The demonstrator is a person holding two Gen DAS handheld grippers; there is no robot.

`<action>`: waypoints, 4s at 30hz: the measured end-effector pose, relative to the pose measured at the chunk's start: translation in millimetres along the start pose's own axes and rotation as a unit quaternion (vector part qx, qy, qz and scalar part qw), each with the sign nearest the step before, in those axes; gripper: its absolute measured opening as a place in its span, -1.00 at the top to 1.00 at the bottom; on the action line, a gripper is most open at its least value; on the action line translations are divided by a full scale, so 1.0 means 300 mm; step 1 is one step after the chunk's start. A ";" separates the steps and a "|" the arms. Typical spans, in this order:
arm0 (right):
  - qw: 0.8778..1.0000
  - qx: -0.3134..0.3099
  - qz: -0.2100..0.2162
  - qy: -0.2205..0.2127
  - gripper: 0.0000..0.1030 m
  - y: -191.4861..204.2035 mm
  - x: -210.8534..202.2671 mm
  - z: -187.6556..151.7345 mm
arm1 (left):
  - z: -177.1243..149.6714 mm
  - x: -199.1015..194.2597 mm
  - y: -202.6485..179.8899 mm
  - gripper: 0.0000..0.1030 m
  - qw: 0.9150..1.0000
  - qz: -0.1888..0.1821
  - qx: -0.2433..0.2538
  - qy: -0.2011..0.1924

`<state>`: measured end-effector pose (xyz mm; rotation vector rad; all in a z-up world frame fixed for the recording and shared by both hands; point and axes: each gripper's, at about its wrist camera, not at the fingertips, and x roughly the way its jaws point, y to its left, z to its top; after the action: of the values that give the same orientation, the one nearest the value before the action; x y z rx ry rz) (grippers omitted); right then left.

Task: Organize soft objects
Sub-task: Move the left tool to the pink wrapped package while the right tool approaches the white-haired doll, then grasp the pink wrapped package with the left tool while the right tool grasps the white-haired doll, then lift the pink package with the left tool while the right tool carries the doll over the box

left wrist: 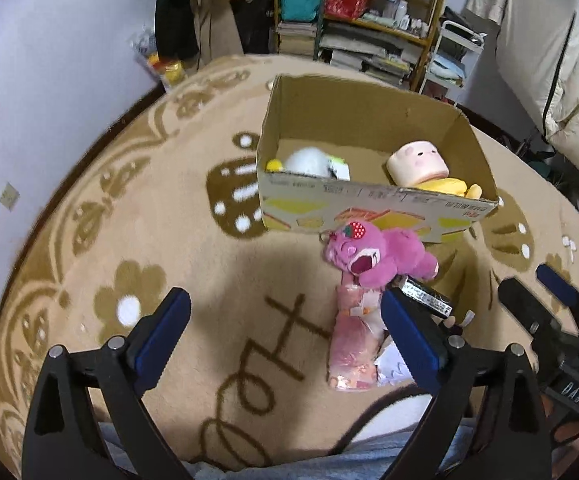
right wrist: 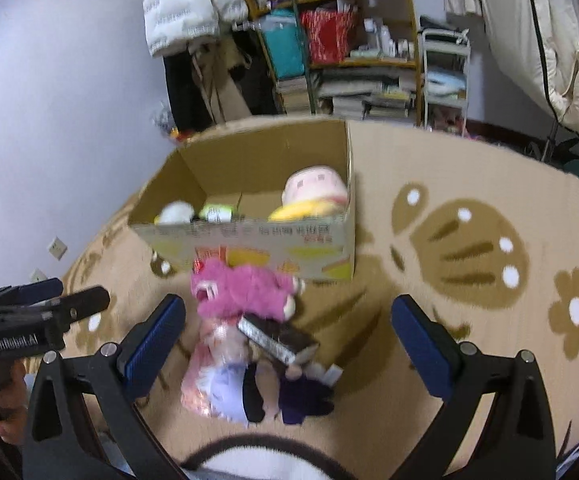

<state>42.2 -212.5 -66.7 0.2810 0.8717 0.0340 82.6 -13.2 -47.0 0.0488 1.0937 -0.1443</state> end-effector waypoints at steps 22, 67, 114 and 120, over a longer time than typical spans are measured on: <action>0.988 0.002 0.011 0.155 -1.00 0.003 0.257 -0.089 | -0.004 0.288 -0.076 -0.85 0.992 -0.033 0.003 0.125; 0.969 -0.010 0.028 0.246 -1.00 0.074 0.409 -0.185 | -0.084 0.512 -0.179 -0.67 0.981 -0.017 0.039 0.187; 0.990 -0.038 -0.009 -0.132 -0.85 0.075 -0.122 0.024 | -0.047 -0.042 -0.047 0.70 0.997 0.031 0.022 -0.070; 0.985 -0.045 -0.005 -0.168 -0.85 0.101 -0.148 0.060 | -0.015 -0.134 -0.060 0.70 0.989 0.044 0.035 -0.137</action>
<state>29.9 -193.8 -14.5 0.1903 0.5353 0.0168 58.1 -26.8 -12.8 0.1369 0.8104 -0.1062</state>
